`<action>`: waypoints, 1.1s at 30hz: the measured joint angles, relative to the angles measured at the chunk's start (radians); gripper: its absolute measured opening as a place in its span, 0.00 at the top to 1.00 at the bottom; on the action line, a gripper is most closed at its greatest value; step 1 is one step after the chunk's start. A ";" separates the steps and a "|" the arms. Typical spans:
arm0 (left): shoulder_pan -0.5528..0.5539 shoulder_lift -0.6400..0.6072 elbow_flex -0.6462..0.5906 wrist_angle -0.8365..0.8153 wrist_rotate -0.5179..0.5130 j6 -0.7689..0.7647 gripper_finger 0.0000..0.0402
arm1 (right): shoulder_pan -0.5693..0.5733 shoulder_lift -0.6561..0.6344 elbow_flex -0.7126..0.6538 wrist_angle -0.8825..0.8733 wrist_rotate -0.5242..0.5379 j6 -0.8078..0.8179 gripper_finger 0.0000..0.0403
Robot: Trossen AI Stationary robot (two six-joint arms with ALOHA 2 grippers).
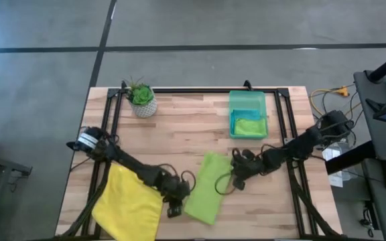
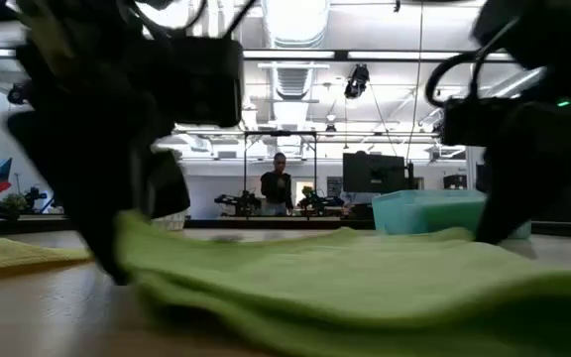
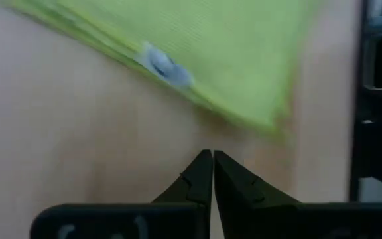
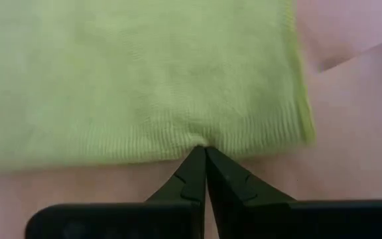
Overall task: Fold microfiber towels
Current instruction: Fold the light green towel
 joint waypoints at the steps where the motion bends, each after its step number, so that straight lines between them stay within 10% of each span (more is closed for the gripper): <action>1: -0.007 0.000 0.000 0.018 -0.001 0.000 1.00 | -0.021 -0.005 -0.002 -0.006 0.006 -0.022 0.98; 7: -0.009 -0.016 0.008 0.004 -0.025 -0.001 1.00 | -0.058 -0.082 -0.003 -0.014 0.000 -0.080 0.98; 15: -0.010 -0.110 0.010 0.023 -0.083 0.203 1.00 | 0.192 -0.200 -0.001 0.209 -0.002 -0.152 0.98; 25: -0.011 -0.116 0.005 0.046 -0.021 0.536 1.00 | 0.325 -0.015 0.120 0.362 -0.013 -0.043 0.97; 33: -0.009 -0.111 0.001 0.082 -0.034 0.859 0.83 | 0.335 0.209 0.391 0.108 -0.147 -0.192 0.80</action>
